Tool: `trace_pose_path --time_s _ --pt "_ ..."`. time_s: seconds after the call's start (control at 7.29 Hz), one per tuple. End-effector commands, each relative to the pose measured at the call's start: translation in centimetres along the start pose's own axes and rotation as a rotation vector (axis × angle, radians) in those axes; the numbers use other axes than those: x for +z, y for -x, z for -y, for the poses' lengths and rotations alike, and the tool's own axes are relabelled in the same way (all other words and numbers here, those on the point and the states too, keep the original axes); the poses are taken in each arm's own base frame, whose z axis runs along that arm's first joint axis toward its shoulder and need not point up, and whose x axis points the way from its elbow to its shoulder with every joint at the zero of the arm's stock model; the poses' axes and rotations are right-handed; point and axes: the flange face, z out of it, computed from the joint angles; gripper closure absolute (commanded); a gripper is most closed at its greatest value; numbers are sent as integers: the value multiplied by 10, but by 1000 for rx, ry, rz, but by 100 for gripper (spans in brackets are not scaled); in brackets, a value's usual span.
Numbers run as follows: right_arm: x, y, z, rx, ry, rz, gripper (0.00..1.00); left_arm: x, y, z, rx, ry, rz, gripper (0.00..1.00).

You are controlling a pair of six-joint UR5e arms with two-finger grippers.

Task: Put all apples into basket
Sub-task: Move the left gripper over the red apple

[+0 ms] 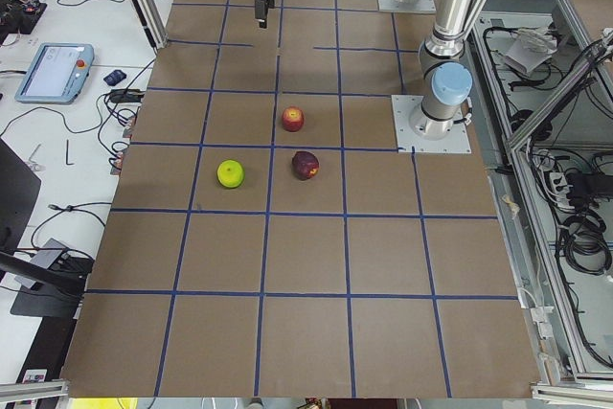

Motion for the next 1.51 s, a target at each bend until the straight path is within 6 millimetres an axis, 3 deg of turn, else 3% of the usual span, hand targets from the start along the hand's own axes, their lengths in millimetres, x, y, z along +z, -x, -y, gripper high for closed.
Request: trace_pose_path --time_s 0.0,0.41,0.55,0.69,0.96,1.24,1.37 --pt "-1 0 0 -2 -1 0 0 -3 -6 -4 4 5 2 0" --pt "1 0 -1 0 2 0 0 16 2 -1 -11 41 -5 0" --pt "1 0 -1 0 2 0 0 33 9 4 -18 73 -11 0" --pt "1 0 -1 0 2 0 0 59 19 9 -19 115 -20 0" --pt "1 0 -1 0 2 0 0 124 71 5 -87 206 -50 0" --pt "1 0 -2 0 4 -1 0 177 94 0 5 160 -48 0" --pt "1 1 0 -2 1 0 0 201 107 -11 36 172 -63 0"
